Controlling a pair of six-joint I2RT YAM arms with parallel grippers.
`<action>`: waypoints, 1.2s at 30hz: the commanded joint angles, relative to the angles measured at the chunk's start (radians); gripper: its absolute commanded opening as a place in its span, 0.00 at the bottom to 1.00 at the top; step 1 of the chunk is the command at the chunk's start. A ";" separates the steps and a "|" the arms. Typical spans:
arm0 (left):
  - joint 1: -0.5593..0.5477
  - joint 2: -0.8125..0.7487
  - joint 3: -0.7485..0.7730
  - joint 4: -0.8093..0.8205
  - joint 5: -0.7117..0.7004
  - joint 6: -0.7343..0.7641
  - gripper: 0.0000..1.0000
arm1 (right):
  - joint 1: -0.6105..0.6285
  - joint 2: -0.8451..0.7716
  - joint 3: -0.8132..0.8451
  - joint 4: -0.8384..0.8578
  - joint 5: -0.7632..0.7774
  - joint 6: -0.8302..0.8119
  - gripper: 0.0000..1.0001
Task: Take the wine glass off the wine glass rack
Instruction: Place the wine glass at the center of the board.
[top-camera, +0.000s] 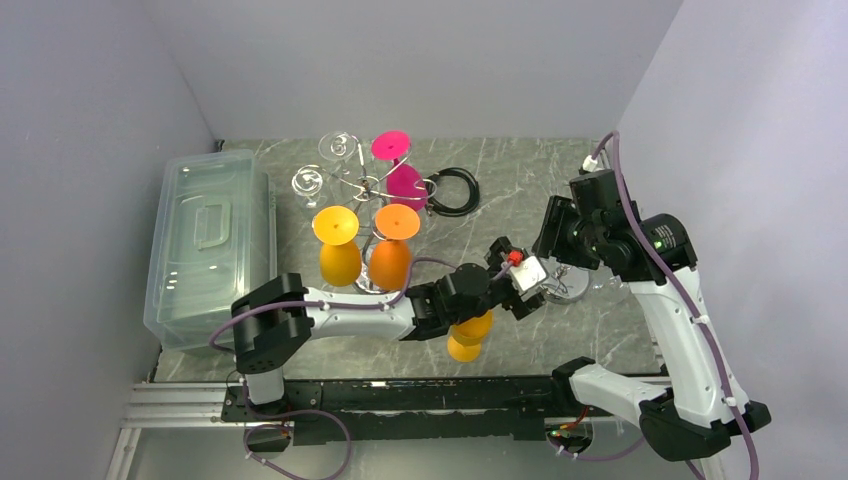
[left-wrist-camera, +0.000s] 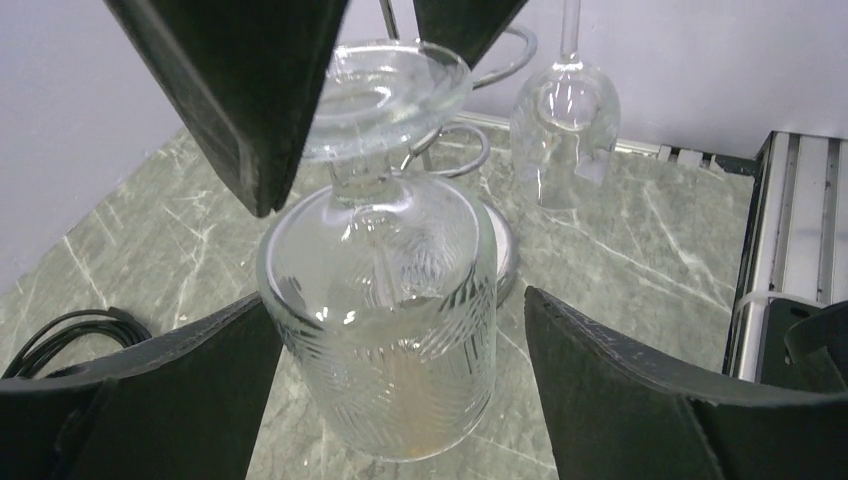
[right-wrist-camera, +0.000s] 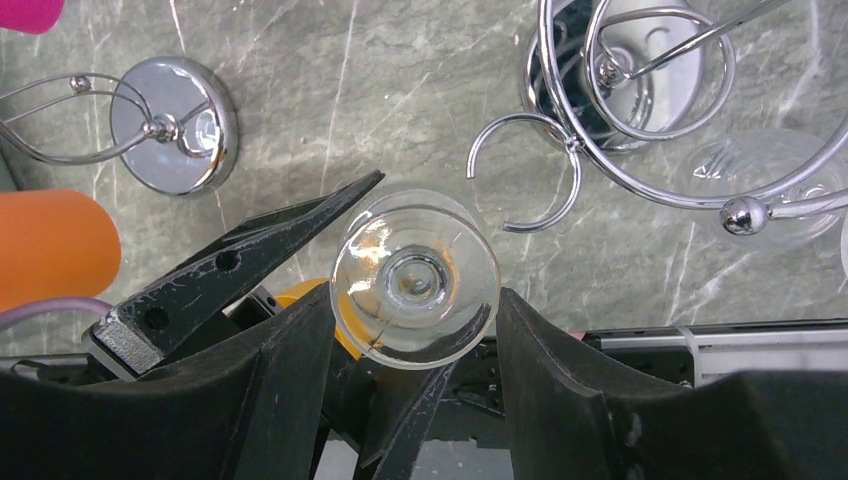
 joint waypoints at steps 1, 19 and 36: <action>0.003 0.008 0.056 0.071 -0.015 -0.004 0.91 | 0.002 -0.023 0.062 0.014 -0.014 -0.004 0.28; 0.010 -0.011 0.100 0.015 -0.017 -0.059 0.40 | 0.003 -0.035 0.065 0.043 -0.023 -0.001 0.56; 0.046 -0.066 0.239 -0.259 -0.056 -0.221 0.39 | 0.001 -0.131 0.180 0.270 -0.017 -0.003 1.00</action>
